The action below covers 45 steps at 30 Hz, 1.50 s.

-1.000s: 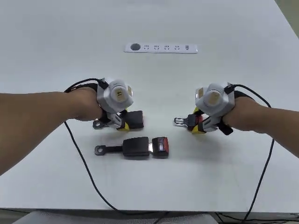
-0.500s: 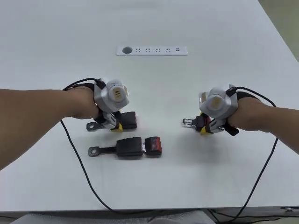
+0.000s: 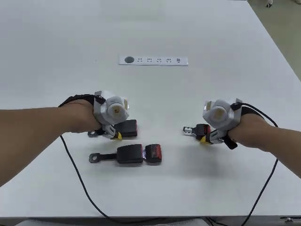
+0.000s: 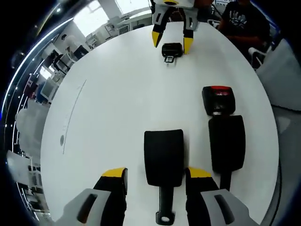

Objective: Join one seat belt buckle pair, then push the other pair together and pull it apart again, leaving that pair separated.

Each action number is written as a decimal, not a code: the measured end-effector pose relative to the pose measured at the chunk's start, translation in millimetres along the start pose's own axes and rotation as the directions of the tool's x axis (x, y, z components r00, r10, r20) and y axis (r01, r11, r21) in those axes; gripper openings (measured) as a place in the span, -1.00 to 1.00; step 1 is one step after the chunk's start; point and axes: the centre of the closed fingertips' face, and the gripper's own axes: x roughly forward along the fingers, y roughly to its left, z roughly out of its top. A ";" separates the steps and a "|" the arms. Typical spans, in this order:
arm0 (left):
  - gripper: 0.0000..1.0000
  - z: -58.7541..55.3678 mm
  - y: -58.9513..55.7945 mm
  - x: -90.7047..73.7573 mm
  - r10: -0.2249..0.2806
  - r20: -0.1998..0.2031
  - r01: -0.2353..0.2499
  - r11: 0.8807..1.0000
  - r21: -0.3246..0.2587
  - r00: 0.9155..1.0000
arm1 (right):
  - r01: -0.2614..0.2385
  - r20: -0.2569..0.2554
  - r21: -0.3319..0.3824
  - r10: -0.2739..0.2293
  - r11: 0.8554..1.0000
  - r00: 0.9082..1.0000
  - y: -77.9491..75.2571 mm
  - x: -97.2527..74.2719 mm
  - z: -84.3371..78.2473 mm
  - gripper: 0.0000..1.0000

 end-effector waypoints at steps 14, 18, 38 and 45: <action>0.24 -17.9 -17.8 -75.6 0.197 0.183 -0.152 0.961 -0.233 0.963 | 0.053 0.222 0.131 -0.081 0.990 0.972 43.0 -44.4 21.2 0.30; 0.36 -27.7 -36.6 -91.9 0.227 0.206 -0.164 0.944 -0.285 0.952 | 0.049 0.250 0.146 -0.085 0.988 0.965 62.2 -58.0 22.8 0.32; 1.00 -59.4 -94.0 -149.6 0.301 0.262 -0.152 0.871 -0.468 0.917 | 0.079 0.269 0.154 -0.119 0.985 0.956 94.8 -105.9 5.0 0.81; 1.00 -68.5 -109.9 -148.0 0.306 0.232 -0.156 0.852 -0.500 0.924 | 0.092 0.271 0.181 -0.140 0.979 0.952 93.0 -111.1 9.3 0.92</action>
